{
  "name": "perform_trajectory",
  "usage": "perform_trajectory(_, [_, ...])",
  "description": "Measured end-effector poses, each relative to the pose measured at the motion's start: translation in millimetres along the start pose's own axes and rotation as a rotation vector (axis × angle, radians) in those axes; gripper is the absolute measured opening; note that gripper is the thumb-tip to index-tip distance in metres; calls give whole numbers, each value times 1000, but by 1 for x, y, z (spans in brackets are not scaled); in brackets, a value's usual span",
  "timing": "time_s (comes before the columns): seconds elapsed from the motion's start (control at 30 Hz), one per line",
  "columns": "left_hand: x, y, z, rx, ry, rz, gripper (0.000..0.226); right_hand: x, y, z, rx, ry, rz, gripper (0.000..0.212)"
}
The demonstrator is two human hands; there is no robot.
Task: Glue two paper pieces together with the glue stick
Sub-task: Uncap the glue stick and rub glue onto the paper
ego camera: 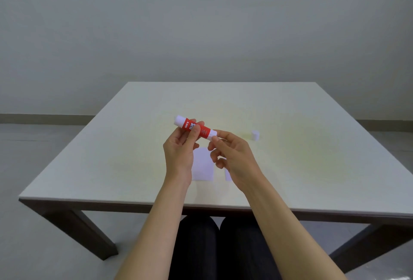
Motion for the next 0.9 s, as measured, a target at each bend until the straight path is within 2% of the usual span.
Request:
perform_trajectory(0.1, [1,-3,1,0,0,16,13,-4,10,-3,46,10,-91,24])
perform_trajectory(0.2, [3,-4,-1,-22,-26,13,15,-8,22,-3,106,39,-229,39])
perform_trajectory(0.3, [5,-6,-3,-9,-30,20,14,-8,29,-4,48,31,-314,46])
perform_trajectory(0.4, [5,-7,-2,13,-26,27,17,-7,22,1,83,64,-249,43])
perform_trajectory(0.5, [5,-6,-2,13,-15,24,17,-5,8,0,100,50,-63,26])
perform_trajectory(0.57, [5,-5,-3,9,-23,21,15,-4,5,2,85,40,-12,21])
perform_trajectory(0.77, [9,-8,-11,-1,-80,12,8,-6,32,11,-29,94,-280,51])
perform_trajectory(0.83, [10,-9,-11,11,-76,18,8,-7,31,14,-23,104,-271,53])
perform_trajectory(0.9, [8,-8,-10,7,-67,13,9,-7,22,12,-2,72,-175,43])
Point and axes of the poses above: each hand's wrist, its own x-axis away from the middle knuckle, its own z-axis out of the back of the hand, y = z × x, the point moved 10 cm from there along -x, towards the middle knuckle, and after that the axes turned 10 degrees about -z, right-handed, at the moved point
